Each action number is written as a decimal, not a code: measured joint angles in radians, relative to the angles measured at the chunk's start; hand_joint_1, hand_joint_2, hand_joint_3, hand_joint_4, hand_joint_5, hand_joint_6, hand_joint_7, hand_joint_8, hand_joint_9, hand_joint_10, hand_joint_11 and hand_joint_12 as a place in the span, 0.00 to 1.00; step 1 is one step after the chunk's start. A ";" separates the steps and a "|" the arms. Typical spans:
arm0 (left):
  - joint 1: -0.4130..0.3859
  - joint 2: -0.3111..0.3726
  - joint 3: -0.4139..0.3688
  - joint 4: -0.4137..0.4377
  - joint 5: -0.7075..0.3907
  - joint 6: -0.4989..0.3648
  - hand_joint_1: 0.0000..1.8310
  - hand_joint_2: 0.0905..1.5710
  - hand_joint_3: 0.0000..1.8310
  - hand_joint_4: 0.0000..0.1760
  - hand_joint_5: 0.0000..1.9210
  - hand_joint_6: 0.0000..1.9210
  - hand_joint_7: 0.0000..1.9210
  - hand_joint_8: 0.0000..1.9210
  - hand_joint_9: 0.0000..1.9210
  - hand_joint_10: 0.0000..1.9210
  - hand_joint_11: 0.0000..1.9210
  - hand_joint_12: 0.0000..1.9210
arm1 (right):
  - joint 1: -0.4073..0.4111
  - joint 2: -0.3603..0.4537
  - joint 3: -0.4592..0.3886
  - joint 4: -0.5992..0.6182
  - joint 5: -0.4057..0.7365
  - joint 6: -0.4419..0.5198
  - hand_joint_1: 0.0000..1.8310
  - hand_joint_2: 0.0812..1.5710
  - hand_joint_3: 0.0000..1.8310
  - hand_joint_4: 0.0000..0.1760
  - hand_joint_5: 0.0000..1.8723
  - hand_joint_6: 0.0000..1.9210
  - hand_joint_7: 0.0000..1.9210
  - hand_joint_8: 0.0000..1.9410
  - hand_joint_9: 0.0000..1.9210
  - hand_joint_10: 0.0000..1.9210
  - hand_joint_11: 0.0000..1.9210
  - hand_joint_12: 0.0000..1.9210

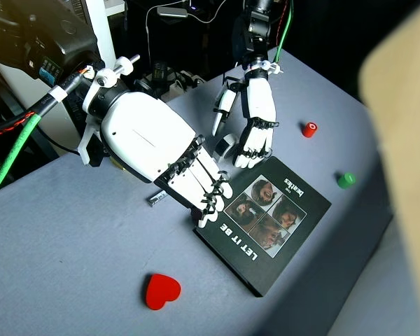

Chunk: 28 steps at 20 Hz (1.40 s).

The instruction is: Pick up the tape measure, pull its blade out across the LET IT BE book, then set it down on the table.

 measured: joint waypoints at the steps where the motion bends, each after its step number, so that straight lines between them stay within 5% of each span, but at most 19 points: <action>1: 0.001 -0.004 0.005 -0.009 -0.002 0.001 0.54 0.64 0.00 0.00 0.30 0.00 0.29 0.00 0.26 0.00 0.13 0.36 | 0.000 0.000 0.000 0.000 0.000 0.000 0.11 0.80 0.00 0.07 0.13 0.00 0.17 0.00 0.17 0.00 0.00 0.52; 6: 0.010 -0.016 0.007 -0.003 -0.003 0.008 0.55 0.68 0.00 0.00 0.33 0.00 0.30 0.00 0.27 0.00 0.15 0.36 | 0.000 -0.003 -0.001 0.000 -0.001 0.000 0.11 0.81 0.00 0.06 0.14 0.00 0.18 0.00 0.17 0.00 0.00 0.50; 9: 0.010 -0.020 0.013 -0.005 -0.020 0.016 0.59 0.69 0.00 0.00 0.46 0.00 0.50 0.00 0.47 0.01 0.33 0.33 | 0.000 -0.004 -0.001 -0.003 -0.001 0.000 0.11 0.81 0.00 0.07 0.14 0.00 0.17 0.00 0.18 0.00 0.00 0.52; 10: 0.010 -0.020 0.013 -0.003 -0.027 0.017 0.68 0.66 0.00 0.00 0.49 0.39 0.73 0.01 0.54 0.03 0.40 0.34 | 0.000 -0.004 -0.001 -0.006 -0.001 0.000 0.11 0.81 0.00 0.06 0.15 0.00 0.18 0.00 0.18 0.00 0.00 0.52; 11: 0.010 -0.020 0.013 -0.003 -0.036 0.017 0.69 0.66 0.00 0.00 0.48 0.49 0.68 0.23 0.60 0.03 0.46 0.35 | 0.000 -0.004 -0.001 -0.008 -0.001 0.000 0.11 0.81 0.00 0.05 0.16 0.00 0.20 0.00 0.19 0.01 0.00 0.53; 12: 0.010 -0.020 0.013 -0.003 -0.043 0.019 0.69 0.66 0.00 0.00 0.50 0.47 0.64 0.34 0.64 0.03 0.49 0.39 | 0.000 -0.004 -0.001 -0.008 -0.001 0.000 0.11 0.81 0.00 0.06 0.14 0.00 0.19 0.00 0.19 0.00 0.00 0.52; 13: 0.010 -0.020 0.013 0.000 -0.050 0.019 0.69 0.66 0.00 0.00 0.50 0.47 0.64 0.34 0.64 0.03 0.49 0.39 | 0.000 -0.004 -0.001 -0.008 -0.001 0.000 0.11 0.81 0.00 0.06 0.14 0.00 0.19 0.00 0.19 0.00 0.00 0.52; 14: 0.010 -0.021 0.013 0.003 -0.053 0.019 0.70 0.66 0.00 0.00 0.53 0.41 0.62 0.39 0.56 0.35 0.52 0.48 | 0.000 -0.004 -0.001 -0.008 -0.001 0.000 0.11 0.81 0.00 0.05 0.15 0.00 0.20 0.00 0.19 0.00 0.01 0.53; 19: 0.008 -0.021 0.013 0.008 -0.040 0.002 0.70 0.65 0.00 0.00 0.55 0.36 0.63 0.40 0.66 0.17 0.56 0.48 | -0.002 -0.004 -0.001 -0.017 -0.002 0.000 0.13 0.80 0.00 0.04 0.16 0.00 0.21 0.00 0.21 0.01 0.02 0.54; 20: 0.006 -0.019 0.009 0.012 -0.034 -0.002 0.75 0.66 0.00 0.00 0.52 0.36 0.59 0.39 0.56 0.51 0.55 0.48 | -0.002 -0.004 -0.001 -0.026 -0.002 0.001 0.13 0.80 0.00 0.05 0.15 0.00 0.20 0.00 0.20 0.00 0.01 0.54; 21: -0.003 -0.010 -0.003 0.016 -0.016 -0.003 0.75 0.67 0.00 0.00 0.50 0.38 0.58 0.40 0.54 0.58 0.55 0.48 | -0.002 -0.004 -0.001 -0.044 -0.003 0.001 0.13 0.80 0.00 0.05 0.15 0.00 0.20 0.00 0.20 0.00 0.01 0.54; 28: -0.129 0.119 -0.036 0.047 0.052 -0.042 0.76 0.67 0.00 0.00 0.49 0.42 0.57 0.39 0.55 0.57 0.55 0.46 | 0.026 -0.013 -0.001 -0.084 0.018 -0.053 0.19 0.77 0.00 0.03 0.18 0.01 0.23 0.01 0.22 0.01 0.02 0.55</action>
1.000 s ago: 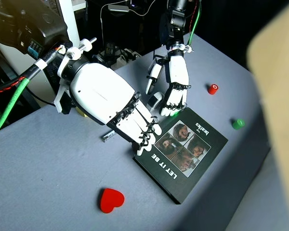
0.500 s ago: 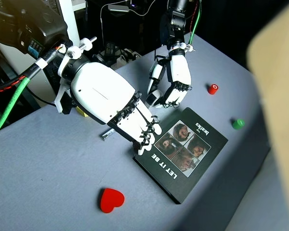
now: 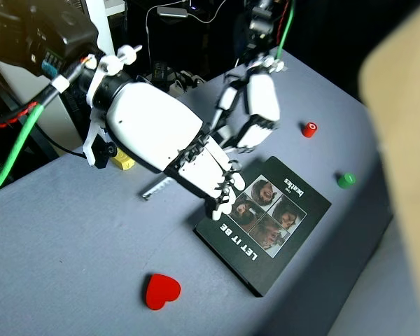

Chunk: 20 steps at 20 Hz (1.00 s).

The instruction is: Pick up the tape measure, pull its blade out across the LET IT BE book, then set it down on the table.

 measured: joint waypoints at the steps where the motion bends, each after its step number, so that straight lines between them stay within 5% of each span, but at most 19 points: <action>1: -0.018 0.014 -0.003 0.003 0.009 -0.008 0.76 0.66 0.00 0.00 0.49 0.42 0.58 0.38 0.55 0.57 0.55 0.46 | 0.015 -0.004 0.000 0.022 0.010 -0.003 0.26 0.75 0.00 0.02 0.18 0.00 0.23 0.00 0.22 0.00 0.02 0.54; 2: -0.038 0.028 -0.007 0.005 0.035 -0.014 0.76 0.66 0.00 0.00 0.49 0.42 0.58 0.37 0.55 0.57 0.56 0.46 | 0.033 -0.010 0.003 0.043 0.014 -0.004 0.35 0.72 0.00 0.00 0.18 0.00 0.23 0.00 0.22 0.00 0.01 0.54; 5: -0.099 0.064 -0.009 0.012 0.093 -0.026 0.76 0.66 0.00 0.00 0.49 0.42 0.58 0.37 0.55 0.57 0.56 0.46 | 0.111 -0.061 0.059 0.164 0.021 -0.049 0.39 0.71 0.00 0.00 0.18 0.00 0.23 0.00 0.21 0.00 0.00 0.54; 8: -0.173 0.071 0.041 0.011 0.127 -0.051 0.77 0.63 0.00 0.00 0.56 0.29 0.66 0.25 0.63 0.46 0.59 0.42 | 0.177 -0.122 0.139 0.265 0.021 -0.079 0.51 0.72 0.00 0.00 0.21 0.01 0.21 0.00 0.17 0.00 0.00 0.48; 9: -0.200 0.072 0.063 0.017 0.152 -0.067 0.76 0.66 0.00 0.00 0.50 0.39 0.59 0.36 0.57 0.54 0.59 0.42 | 0.191 -0.140 0.163 0.272 0.019 -0.087 0.53 0.71 0.00 0.00 0.24 0.01 0.22 0.01 0.18 0.00 0.00 0.47; 15: -0.308 0.061 0.151 0.032 0.274 -0.098 0.76 0.65 0.00 0.00 0.51 0.39 0.60 0.36 0.56 0.54 0.58 0.42 | 0.257 -0.206 0.236 0.379 -0.010 -0.135 0.56 0.72 0.00 0.00 0.28 0.01 0.27 0.01 0.24 0.01 0.00 0.51; 20: -0.315 0.043 0.220 0.121 0.285 -0.252 0.76 0.65 0.00 0.00 0.54 0.34 0.59 0.36 0.58 0.51 0.58 0.41 | 0.268 -0.282 0.339 0.438 -0.013 -0.159 0.56 0.73 0.00 0.00 0.30 0.01 0.29 0.01 0.24 0.01 0.00 0.51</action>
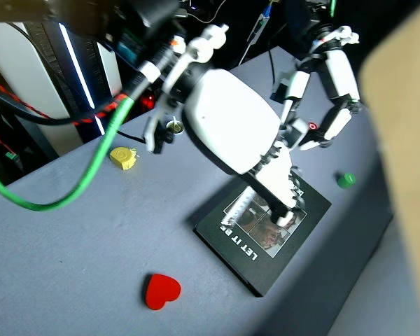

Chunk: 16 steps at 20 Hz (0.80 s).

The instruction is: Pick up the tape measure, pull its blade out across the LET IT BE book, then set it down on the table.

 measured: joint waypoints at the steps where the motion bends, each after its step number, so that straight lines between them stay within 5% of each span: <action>1: -0.002 -0.005 0.011 0.030 0.001 -0.029 0.76 0.65 0.00 0.00 0.54 0.34 0.59 0.36 0.58 0.50 0.59 0.41 | 0.001 -0.008 0.012 0.017 -0.004 0.000 0.56 0.73 0.00 0.00 0.30 0.01 0.28 0.01 0.23 0.00 0.00 0.51; 10: -0.008 -0.061 0.120 0.278 -0.042 -0.229 0.76 0.64 0.00 0.00 0.55 0.32 0.60 0.35 0.58 0.51 0.60 0.41 | -0.003 -0.055 0.144 0.064 -0.029 0.002 0.57 0.73 0.00 0.00 0.34 0.01 0.34 0.02 0.28 0.02 0.05 0.53; 16: -0.009 -0.068 0.153 0.306 -0.067 -0.261 0.76 0.64 0.00 0.00 0.55 0.32 0.61 0.33 0.59 0.50 0.60 0.41 | -0.012 -0.061 0.156 0.102 -0.052 -0.018 0.57 0.73 0.00 0.00 0.34 0.01 0.34 0.01 0.28 0.01 0.04 0.53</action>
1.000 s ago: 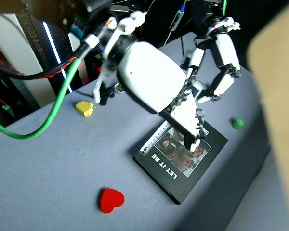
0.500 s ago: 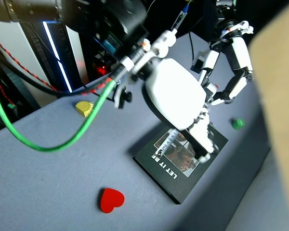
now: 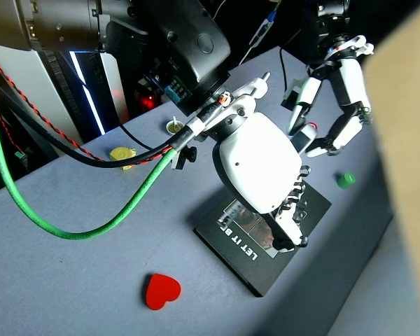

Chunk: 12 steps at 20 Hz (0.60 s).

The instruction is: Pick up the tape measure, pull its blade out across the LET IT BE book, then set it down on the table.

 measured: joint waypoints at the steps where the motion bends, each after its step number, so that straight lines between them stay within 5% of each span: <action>1: 0.000 -0.001 0.002 -0.001 -0.005 -0.001 0.76 0.64 0.00 0.00 0.55 0.32 0.61 0.33 0.59 0.50 0.60 0.41 | -0.003 -0.001 -0.001 -0.001 0.000 0.000 0.57 0.73 0.00 0.00 0.34 0.01 0.34 0.01 0.28 0.01 0.04 0.53; 12: 0.021 -0.016 0.045 0.115 -0.077 -0.135 0.76 0.65 0.00 0.00 0.53 0.35 0.61 0.34 0.57 0.52 0.60 0.41 | -0.041 -0.004 -0.011 -0.041 0.007 0.021 0.57 0.73 0.00 0.00 0.34 0.01 0.36 0.01 0.31 0.02 0.07 0.55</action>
